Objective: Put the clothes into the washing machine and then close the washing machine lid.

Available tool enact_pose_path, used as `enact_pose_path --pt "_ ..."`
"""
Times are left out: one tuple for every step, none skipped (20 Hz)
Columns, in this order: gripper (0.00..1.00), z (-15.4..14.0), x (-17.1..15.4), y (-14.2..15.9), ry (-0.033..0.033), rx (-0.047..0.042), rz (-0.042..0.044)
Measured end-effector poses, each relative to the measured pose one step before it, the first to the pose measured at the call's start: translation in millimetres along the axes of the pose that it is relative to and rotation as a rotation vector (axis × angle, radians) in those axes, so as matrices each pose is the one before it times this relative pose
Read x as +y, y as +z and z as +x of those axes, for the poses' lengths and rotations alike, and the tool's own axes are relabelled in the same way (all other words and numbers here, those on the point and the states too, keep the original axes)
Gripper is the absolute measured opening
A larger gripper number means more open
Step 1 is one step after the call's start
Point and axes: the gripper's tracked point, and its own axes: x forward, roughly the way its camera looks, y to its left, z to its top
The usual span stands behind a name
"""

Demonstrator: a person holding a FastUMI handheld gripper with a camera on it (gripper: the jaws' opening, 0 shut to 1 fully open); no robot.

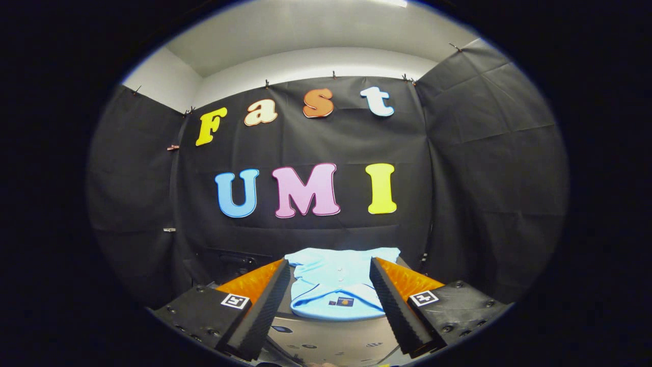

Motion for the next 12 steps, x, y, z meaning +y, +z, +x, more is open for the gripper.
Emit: enact_pose_path --pt "0.98 12.30 -3.41 -1.18 -0.00272 0.02463 0.00710" --pt "0.98 10.82 -2.33 -1.37 0.00337 0.02748 0.00365" --pt "0.98 11.09 -1.48 -0.42 0.00188 0.02727 0.00594" --pt "0.98 11.27 -3.67 0.42 -0.00437 0.02051 0.00672" --pt "0.98 11.88 -2.76 1.36 -0.00397 0.01778 0.00428" --pt "0.98 11.43 -3.08 0.46 -0.00470 0.01866 0.00326" --pt "0.98 11.01 -2.28 -0.30 -0.00326 0.02719 0.00302" --pt "0.98 10.66 -1.12 1.87 0.00048 0.02359 0.00642" --pt "0.98 11.21 -0.25 0.30 0.00281 0.02205 0.00261" --pt "0.98 10.28 -0.61 2.58 -0.00149 0.01750 -0.00210" --pt "0.98 10.21 -0.81 1.91 -0.00286 0.01582 -0.00577" --pt "0.98 9.32 -1.57 1.06 -0.00626 0.01744 -0.01108"
